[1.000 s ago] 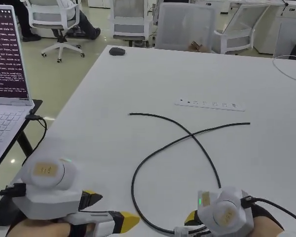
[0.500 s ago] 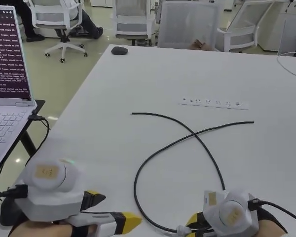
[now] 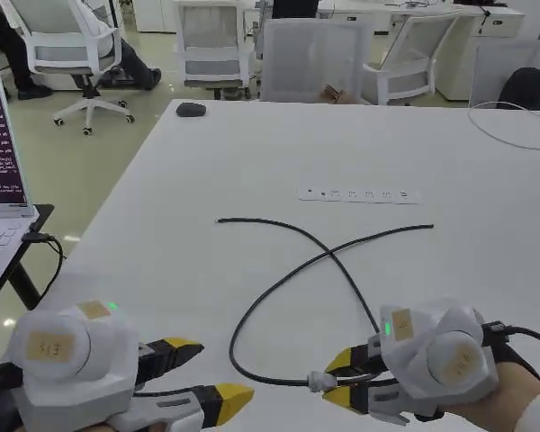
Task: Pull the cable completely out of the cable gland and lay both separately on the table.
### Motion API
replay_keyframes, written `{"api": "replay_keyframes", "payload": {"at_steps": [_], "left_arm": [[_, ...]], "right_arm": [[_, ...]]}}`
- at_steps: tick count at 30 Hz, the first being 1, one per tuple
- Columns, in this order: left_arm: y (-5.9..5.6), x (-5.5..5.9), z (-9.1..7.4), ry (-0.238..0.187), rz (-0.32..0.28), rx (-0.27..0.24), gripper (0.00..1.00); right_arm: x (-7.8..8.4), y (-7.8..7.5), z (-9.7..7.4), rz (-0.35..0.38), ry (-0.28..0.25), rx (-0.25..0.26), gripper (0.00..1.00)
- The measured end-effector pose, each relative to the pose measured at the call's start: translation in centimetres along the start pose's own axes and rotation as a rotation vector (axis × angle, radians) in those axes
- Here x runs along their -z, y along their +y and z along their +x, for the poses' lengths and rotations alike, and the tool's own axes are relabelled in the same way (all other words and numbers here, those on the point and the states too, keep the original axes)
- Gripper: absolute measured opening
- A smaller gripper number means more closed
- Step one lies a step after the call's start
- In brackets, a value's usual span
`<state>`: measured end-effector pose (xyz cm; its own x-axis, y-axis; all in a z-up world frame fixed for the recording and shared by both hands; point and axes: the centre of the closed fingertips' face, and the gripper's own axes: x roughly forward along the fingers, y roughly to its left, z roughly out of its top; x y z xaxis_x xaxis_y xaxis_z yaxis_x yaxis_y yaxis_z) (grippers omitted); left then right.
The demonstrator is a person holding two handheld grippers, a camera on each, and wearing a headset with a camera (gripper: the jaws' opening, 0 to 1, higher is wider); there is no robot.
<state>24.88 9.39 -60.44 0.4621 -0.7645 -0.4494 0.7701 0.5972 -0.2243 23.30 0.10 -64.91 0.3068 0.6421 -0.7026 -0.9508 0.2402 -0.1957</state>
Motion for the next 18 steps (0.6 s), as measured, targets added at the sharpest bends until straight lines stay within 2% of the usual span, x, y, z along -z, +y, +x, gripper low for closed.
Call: {"api": "replay_keyframes", "payload": {"at_steps": [3,6,11,13,15,18], "left_arm": [[-0.8,-1.0,0.0,-0.029,0.034,0.032,0.48],[-1.9,-2.6,-0.1,-0.062,0.112,0.075,0.43],[-3.6,-4.6,-0.1,-0.080,0.233,0.129,0.36],[-4.6,-5.4,-0.1,-0.094,0.234,0.162,0.32],[-5.5,-6.4,-0.2,-0.127,0.222,0.199,0.28],[-6.2,-7.6,-0.2,-0.153,0.220,0.227,0.24]], "right_arm": [[-1.6,-0.2,-1.1,-0.030,-0.025,0.009,0.11],[-3.3,-0.3,-2.3,-0.089,-0.029,0.025,0.11],[-5.6,-0.4,-4.0,-0.145,-0.061,0.051,0.11],[-6.5,-0.5,-4.7,-0.153,-0.064,0.062,0.11],[-7.4,-0.4,-5.4,-0.168,-0.077,0.068,0.11],[-8.5,-0.1,-6.3,-0.182,-0.099,0.073,0.11]]}}
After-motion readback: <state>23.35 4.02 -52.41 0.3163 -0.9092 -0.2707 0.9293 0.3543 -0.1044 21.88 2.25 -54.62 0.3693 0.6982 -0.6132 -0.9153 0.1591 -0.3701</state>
